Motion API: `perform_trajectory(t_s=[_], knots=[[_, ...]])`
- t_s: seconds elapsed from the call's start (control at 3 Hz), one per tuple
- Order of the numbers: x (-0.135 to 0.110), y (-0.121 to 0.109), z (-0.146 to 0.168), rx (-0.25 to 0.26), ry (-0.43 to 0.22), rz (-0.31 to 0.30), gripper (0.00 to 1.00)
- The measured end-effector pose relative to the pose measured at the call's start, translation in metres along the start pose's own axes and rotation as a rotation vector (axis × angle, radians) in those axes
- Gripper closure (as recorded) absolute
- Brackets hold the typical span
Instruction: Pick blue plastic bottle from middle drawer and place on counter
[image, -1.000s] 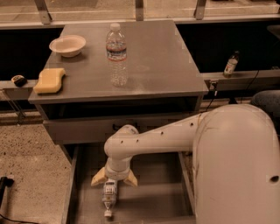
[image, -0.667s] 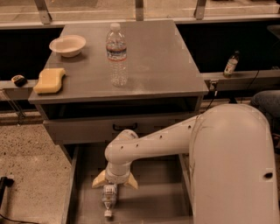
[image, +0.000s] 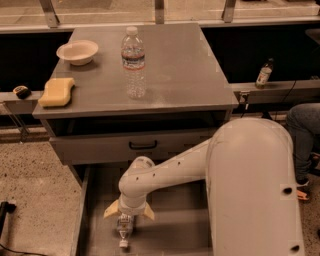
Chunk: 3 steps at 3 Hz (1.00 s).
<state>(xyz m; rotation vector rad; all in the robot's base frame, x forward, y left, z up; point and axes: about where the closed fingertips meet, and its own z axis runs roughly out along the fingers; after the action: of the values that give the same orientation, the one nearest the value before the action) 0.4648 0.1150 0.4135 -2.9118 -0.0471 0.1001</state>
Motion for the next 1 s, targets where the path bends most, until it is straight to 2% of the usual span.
perform_trajectory(t_s=[0.33, 0.67, 1.0], knots=[[0.0, -0.003, 0.017, -0.017, -0.01, -0.008, 0.0], [-0.001, -0.003, 0.033, -0.018, -0.03, -0.003, 0.12], [-0.001, -0.002, 0.041, -0.02, -0.042, 0.009, 0.35]])
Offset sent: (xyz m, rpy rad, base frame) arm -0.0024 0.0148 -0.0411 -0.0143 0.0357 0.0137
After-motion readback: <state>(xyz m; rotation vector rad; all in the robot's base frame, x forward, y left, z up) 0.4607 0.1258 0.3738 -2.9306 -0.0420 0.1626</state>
